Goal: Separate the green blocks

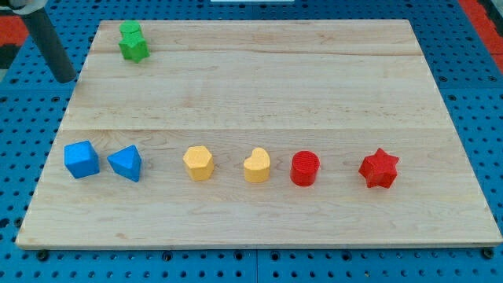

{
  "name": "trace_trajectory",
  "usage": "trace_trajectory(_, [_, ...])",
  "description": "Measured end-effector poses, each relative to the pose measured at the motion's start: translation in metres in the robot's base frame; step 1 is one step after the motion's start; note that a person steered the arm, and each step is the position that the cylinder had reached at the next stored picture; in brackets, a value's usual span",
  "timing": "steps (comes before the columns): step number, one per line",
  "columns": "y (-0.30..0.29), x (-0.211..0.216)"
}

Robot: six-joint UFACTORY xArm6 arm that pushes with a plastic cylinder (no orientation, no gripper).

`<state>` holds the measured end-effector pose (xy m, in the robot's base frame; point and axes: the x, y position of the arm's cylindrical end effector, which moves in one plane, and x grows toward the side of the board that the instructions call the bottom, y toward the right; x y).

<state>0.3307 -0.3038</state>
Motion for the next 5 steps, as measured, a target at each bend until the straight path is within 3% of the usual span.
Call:
trace_trajectory(2, [0.012,-0.071])
trace_trajectory(4, [0.207,-0.028])
trace_trajectory(5, [0.148,-0.028])
